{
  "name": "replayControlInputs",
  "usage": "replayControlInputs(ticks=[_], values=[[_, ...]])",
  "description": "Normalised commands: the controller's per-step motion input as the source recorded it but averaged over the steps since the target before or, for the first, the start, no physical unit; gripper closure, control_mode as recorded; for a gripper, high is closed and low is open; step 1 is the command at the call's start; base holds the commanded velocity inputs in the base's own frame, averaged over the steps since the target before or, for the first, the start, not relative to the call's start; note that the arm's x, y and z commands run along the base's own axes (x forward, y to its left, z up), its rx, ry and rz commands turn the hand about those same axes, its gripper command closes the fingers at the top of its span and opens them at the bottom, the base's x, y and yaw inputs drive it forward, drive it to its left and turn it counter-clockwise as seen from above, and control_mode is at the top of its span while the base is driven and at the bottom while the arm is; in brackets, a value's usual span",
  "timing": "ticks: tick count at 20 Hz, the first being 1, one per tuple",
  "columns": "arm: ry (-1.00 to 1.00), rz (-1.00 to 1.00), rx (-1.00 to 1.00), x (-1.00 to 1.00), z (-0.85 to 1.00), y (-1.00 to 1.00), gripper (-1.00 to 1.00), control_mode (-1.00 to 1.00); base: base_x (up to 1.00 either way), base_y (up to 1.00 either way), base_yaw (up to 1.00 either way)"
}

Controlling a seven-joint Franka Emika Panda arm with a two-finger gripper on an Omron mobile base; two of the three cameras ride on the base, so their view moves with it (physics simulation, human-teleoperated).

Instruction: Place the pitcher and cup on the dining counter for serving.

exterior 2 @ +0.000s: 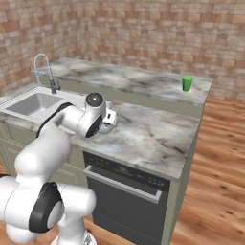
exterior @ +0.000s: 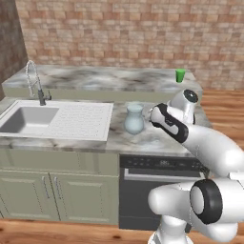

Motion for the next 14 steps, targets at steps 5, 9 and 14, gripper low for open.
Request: replayControlInputs(ticks=[5, 9, 14], values=[[0.07, 0.00, -0.02, 0.15, -0.28, 0.05, -1.00, -1.00, 0.00, 0.00, 0.00], [0.01, 0.00, -0.01, 0.16, -0.23, 0.08, -1.00, -1.00, 0.00, 0.00, 0.00], [0.00, 0.00, -0.01, 0.10, -0.29, 0.10, -1.00, -1.00, 0.00, 0.00, 0.00]])
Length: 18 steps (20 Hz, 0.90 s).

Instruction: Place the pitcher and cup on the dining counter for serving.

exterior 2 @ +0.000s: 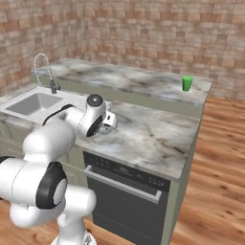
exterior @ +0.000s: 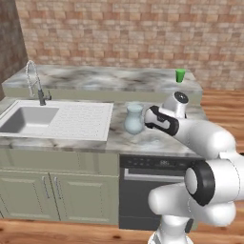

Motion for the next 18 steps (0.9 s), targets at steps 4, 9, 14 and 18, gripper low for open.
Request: replayControlInputs(ticks=[4, 9, 14, 18], values=[[0.00, 0.00, 0.00, 0.22, -0.15, 0.13, -1.00, -1.00, 0.00, 0.00, 0.00], [0.00, 0.00, -0.01, 0.23, -0.08, 0.07, -1.00, -1.00, 0.00, 0.00, 0.00], [0.00, 0.00, -0.02, 0.26, -0.03, 0.02, -1.00, -1.00, 0.00, 0.00, 0.00], [0.00, 0.00, -0.01, 0.20, -0.07, 0.00, -1.00, -1.00, 0.00, 0.00, 0.00]])
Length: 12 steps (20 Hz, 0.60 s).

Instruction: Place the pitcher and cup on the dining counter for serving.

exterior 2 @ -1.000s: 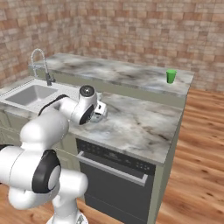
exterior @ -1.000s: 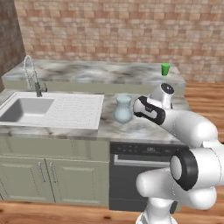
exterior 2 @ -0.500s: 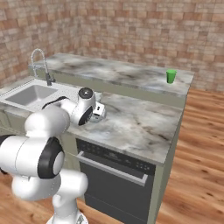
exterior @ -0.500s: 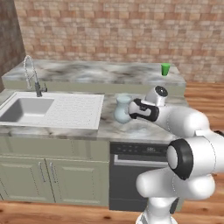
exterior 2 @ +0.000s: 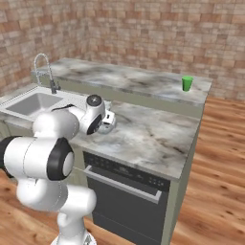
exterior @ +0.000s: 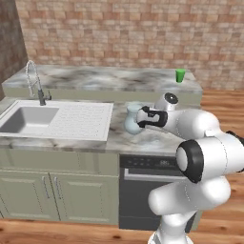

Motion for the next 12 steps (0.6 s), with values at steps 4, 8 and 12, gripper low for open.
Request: replayControlInputs(ticks=[4, 8, 12], values=[[0.00, 0.00, -0.01, 0.18, -0.10, 0.00, -1.00, -1.00, 0.00, 0.00, 0.00], [0.00, 0.00, -0.01, 0.18, -0.13, 0.00, -1.00, -1.00, 0.00, 0.00, 0.00], [0.00, 0.00, 0.00, 0.25, -0.14, 0.00, -1.00, -1.00, 0.00, 0.00, 0.00]])
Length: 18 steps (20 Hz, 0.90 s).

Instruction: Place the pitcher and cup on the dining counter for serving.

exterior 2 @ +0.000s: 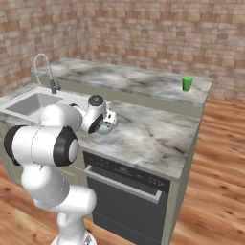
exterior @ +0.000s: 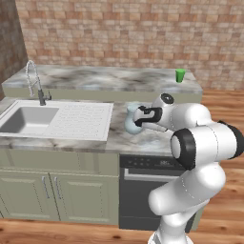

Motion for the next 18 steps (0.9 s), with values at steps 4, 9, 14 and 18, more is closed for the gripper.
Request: replayControlInputs(ticks=[4, 9, 14, 18], values=[[0.00, 0.00, 0.00, 0.23, -0.14, 0.00, -1.00, -1.00, 0.00, 0.00, 0.00], [0.00, 0.00, 0.00, 0.13, -0.16, 0.00, -1.00, -1.00, 0.00, 0.00, 0.00], [0.00, 0.00, 0.00, 0.18, -0.13, 0.00, -1.00, -1.00, 0.00, 0.00, 0.00], [0.00, 0.00, 0.00, 0.23, -0.12, 0.00, -1.00, -1.00, 0.00, 0.00, 0.00]])
